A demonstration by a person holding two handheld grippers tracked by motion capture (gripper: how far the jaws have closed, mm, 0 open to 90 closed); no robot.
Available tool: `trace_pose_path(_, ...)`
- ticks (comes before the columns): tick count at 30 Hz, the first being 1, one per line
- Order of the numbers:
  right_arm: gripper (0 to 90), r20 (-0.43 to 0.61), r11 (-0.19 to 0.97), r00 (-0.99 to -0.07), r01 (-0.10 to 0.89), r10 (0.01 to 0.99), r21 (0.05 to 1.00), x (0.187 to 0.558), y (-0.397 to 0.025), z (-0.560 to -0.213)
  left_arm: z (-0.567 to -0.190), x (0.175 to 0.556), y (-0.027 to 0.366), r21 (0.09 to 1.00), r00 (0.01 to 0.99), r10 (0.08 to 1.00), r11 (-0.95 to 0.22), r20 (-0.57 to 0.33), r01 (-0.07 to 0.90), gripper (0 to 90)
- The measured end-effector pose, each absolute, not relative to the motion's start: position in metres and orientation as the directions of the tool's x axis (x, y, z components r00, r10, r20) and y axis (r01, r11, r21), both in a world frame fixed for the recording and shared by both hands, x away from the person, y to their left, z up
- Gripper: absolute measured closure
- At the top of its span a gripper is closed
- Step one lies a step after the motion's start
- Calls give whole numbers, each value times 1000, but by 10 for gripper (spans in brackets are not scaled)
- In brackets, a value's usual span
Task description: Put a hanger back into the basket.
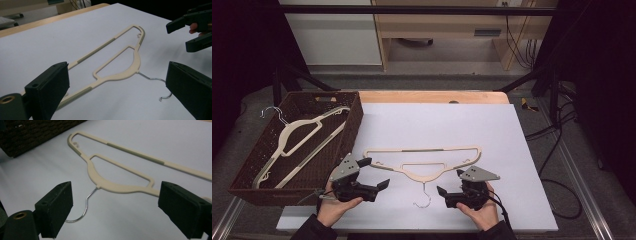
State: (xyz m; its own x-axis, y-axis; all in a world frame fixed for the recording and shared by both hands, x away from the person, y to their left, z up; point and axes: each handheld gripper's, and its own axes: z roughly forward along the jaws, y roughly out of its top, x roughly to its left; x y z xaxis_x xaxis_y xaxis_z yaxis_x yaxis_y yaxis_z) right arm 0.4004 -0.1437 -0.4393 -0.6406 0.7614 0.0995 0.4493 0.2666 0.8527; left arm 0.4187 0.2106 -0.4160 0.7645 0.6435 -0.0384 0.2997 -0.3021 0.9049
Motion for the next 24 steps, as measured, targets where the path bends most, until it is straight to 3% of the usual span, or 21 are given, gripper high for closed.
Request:
trace_pose_path(5, 212, 90, 310, -657, 467, 749, 828, 401, -130, -449, -424, 420, 205, 892, 767, 641, -327, -34, 313, 52)
trace_pose_path(13, 464, 73, 396, -688, 497, 722, 772, 407, -105, -468, -430, 423, 203, 882, 769, 638, -345, -29, 320, 52)
trace_pose_path(24, 693, 45, 458, -707, 503, 705, 733, 408, -85, -483, -434, 425, 202, 873, 768, 639, -356, -32, 333, 55)
